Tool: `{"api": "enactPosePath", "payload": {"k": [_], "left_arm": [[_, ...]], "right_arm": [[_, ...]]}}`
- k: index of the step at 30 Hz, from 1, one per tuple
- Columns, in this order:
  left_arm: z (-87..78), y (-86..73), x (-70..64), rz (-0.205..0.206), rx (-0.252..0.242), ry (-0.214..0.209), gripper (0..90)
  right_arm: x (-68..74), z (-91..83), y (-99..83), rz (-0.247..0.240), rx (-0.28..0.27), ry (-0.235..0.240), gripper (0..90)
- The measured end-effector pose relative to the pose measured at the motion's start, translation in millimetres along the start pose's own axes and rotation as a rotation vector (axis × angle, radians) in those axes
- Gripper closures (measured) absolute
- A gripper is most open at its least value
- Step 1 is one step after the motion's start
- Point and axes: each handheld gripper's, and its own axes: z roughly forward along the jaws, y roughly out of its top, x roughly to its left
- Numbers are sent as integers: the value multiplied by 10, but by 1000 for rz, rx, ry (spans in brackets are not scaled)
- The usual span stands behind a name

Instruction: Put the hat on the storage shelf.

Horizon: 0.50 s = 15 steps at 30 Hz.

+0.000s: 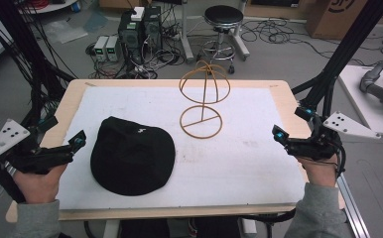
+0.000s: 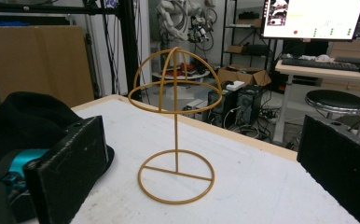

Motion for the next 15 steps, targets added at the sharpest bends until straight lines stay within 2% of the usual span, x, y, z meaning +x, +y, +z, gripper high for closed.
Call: {"api": "enactPosePath", "payload": {"k": [9, 15], "left_arm": [[5, -13, 39, -21, 9, -4, 33], [60, -30, 21, -17, 31, -34, 33]], "right_arm": [[-1, -2, 3, -4, -2, 1, 12], [6, 6, 2, -8, 0, 7, 12]]}}
